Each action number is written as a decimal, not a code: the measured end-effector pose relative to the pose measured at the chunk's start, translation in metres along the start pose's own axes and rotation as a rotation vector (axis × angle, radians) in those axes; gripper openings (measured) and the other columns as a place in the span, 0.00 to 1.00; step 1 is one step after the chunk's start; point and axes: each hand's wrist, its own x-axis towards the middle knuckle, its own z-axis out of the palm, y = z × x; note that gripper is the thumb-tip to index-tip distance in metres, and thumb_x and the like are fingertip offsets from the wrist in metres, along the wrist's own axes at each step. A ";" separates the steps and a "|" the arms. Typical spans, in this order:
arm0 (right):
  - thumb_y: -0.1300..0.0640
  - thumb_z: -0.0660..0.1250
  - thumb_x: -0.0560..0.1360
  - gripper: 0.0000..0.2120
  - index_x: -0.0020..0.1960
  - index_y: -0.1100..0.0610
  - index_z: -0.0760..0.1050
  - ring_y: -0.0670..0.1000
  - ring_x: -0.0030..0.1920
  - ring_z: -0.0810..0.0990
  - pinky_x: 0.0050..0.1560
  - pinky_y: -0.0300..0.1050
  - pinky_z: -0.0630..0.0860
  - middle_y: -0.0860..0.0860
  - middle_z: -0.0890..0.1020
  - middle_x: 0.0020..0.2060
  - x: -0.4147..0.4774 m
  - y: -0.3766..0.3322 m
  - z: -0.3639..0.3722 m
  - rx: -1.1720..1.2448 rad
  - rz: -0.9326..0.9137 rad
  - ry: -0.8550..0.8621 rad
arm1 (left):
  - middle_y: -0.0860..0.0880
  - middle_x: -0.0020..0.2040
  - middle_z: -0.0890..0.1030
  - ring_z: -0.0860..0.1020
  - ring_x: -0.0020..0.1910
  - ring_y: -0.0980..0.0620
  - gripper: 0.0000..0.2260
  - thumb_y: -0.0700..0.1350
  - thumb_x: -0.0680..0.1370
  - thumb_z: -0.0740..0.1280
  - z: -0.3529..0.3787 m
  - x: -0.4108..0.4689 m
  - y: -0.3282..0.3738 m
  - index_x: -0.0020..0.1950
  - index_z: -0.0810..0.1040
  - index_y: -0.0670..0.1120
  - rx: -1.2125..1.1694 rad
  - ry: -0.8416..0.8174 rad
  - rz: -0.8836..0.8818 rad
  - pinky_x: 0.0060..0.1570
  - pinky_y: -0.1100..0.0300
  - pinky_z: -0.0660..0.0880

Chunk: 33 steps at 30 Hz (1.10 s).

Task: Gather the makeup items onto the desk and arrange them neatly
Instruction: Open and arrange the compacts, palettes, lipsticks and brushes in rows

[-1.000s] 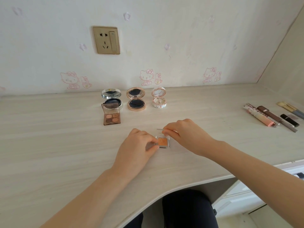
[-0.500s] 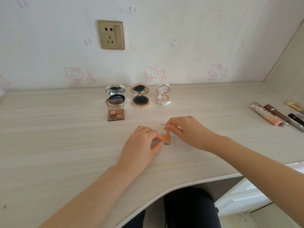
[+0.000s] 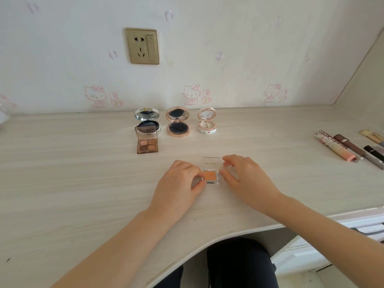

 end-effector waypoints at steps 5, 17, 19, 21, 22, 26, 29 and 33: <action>0.51 0.65 0.77 0.20 0.65 0.59 0.72 0.54 0.63 0.71 0.63 0.43 0.67 0.51 0.78 0.60 -0.019 -0.001 0.010 -0.052 -0.072 0.057 | 0.57 0.44 0.80 0.72 0.51 0.57 0.04 0.46 0.73 0.72 0.002 0.000 -0.001 0.46 0.82 0.49 0.027 0.019 -0.006 0.48 0.63 0.72; 0.53 0.64 0.77 0.13 0.59 0.58 0.76 0.53 0.60 0.73 0.59 0.44 0.72 0.51 0.78 0.56 0.026 -0.012 0.030 -0.011 -0.152 0.058 | 0.55 0.43 0.83 0.77 0.56 0.53 0.02 0.44 0.72 0.72 -0.002 0.022 -0.029 0.43 0.81 0.48 0.241 0.050 0.054 0.46 0.60 0.76; 0.53 0.64 0.77 0.14 0.59 0.58 0.76 0.54 0.61 0.72 0.60 0.45 0.71 0.51 0.78 0.57 0.038 -0.015 0.033 -0.009 -0.144 0.035 | 0.54 0.42 0.83 0.78 0.55 0.51 0.01 0.43 0.72 0.72 -0.006 0.030 -0.036 0.43 0.81 0.48 0.259 0.040 0.045 0.46 0.60 0.76; 0.52 0.63 0.77 0.15 0.60 0.57 0.76 0.54 0.62 0.71 0.60 0.46 0.70 0.51 0.77 0.58 0.050 -0.018 0.036 -0.016 -0.137 0.010 | 0.53 0.41 0.83 0.79 0.53 0.50 0.01 0.43 0.72 0.72 -0.008 0.037 -0.042 0.42 0.82 0.48 0.283 0.032 0.041 0.46 0.58 0.77; 0.52 0.63 0.77 0.15 0.60 0.57 0.75 0.54 0.62 0.71 0.60 0.45 0.70 0.51 0.77 0.58 0.055 -0.020 0.037 -0.020 -0.134 -0.003 | 0.53 0.40 0.83 0.79 0.52 0.50 0.01 0.43 0.71 0.73 -0.009 0.040 -0.045 0.42 0.82 0.48 0.305 0.030 0.040 0.46 0.58 0.77; 0.51 0.61 0.78 0.16 0.62 0.57 0.74 0.53 0.63 0.69 0.61 0.45 0.68 0.51 0.75 0.60 0.075 -0.025 0.043 -0.038 -0.128 -0.040 | 0.54 0.36 0.83 0.80 0.48 0.49 0.05 0.42 0.67 0.77 -0.013 0.050 -0.056 0.38 0.82 0.47 0.367 0.053 0.046 0.46 0.57 0.78; 0.50 0.60 0.78 0.16 0.62 0.57 0.73 0.53 0.63 0.69 0.62 0.46 0.68 0.51 0.75 0.60 0.086 -0.028 0.046 -0.035 -0.115 -0.064 | 0.55 0.34 0.83 0.81 0.47 0.49 0.06 0.44 0.65 0.78 -0.014 0.056 -0.060 0.36 0.82 0.48 0.451 0.077 0.034 0.49 0.57 0.74; 0.50 0.60 0.78 0.16 0.62 0.57 0.73 0.55 0.62 0.69 0.61 0.47 0.69 0.52 0.74 0.59 0.096 -0.030 0.049 -0.035 -0.119 -0.080 | 0.55 0.32 0.81 0.81 0.45 0.49 0.07 0.44 0.63 0.79 -0.016 0.061 -0.062 0.33 0.82 0.48 0.523 0.129 0.025 0.49 0.60 0.62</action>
